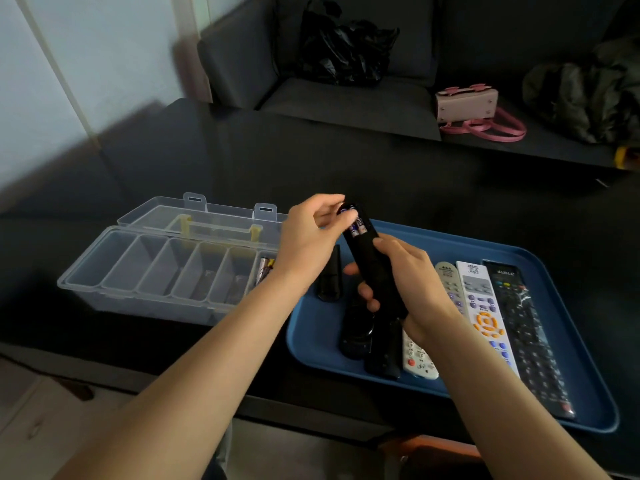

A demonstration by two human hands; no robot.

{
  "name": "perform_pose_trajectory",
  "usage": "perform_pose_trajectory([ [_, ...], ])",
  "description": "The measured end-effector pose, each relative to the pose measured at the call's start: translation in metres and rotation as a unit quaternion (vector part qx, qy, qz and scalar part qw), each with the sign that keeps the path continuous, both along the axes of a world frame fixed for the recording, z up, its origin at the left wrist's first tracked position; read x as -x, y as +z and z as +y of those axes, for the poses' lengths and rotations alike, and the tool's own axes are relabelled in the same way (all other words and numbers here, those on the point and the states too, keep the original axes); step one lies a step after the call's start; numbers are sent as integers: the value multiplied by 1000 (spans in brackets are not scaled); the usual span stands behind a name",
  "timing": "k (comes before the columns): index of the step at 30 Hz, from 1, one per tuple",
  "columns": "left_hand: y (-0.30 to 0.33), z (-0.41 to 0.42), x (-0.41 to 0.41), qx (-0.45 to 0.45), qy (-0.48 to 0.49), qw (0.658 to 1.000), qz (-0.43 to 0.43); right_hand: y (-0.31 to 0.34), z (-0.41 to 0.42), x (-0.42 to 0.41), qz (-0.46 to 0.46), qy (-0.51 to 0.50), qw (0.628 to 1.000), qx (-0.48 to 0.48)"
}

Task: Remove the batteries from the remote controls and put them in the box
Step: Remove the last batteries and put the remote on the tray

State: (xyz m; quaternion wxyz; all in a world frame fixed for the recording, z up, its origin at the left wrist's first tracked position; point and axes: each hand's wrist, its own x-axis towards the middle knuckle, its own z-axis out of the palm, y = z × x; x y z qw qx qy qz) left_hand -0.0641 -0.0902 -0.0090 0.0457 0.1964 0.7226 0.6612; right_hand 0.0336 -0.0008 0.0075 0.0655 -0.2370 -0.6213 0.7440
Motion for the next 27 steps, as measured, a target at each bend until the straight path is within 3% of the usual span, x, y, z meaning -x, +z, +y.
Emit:
perform_pose_trajectory([
  [2, -5, 0, 2, 144, 45, 985, 78, -2, 4, 0, -16, -21, 1000, -2],
  [4, -11, 0, 1, 276, 40, 947, 157, -3, 8, 1, -32, -30, 999, -4],
  [8, -18, 4, -13, 433, 9, 864, 258, -5, 19, -1, -46, -18, 999, -18],
  [12, -21, 11, -18, 544, 38, 802, 244, -7, 22, -6, -55, 0, 998, -22],
  [14, -21, 16, -20, 576, 36, 787, 219, -6, 24, -8, -51, 8, 999, -13],
  [18, -20, 20, -20, 523, 10, 839, 150, -3, 28, -10, -44, 11, 999, -12],
  [22, -22, 19, -14, 435, 8, 889, 144, -3, 36, -11, -47, 13, 999, -17],
  [27, -8, 11, -8, 248, -8, 964, 96, 1, 41, -14, -43, 26, 999, 7],
])
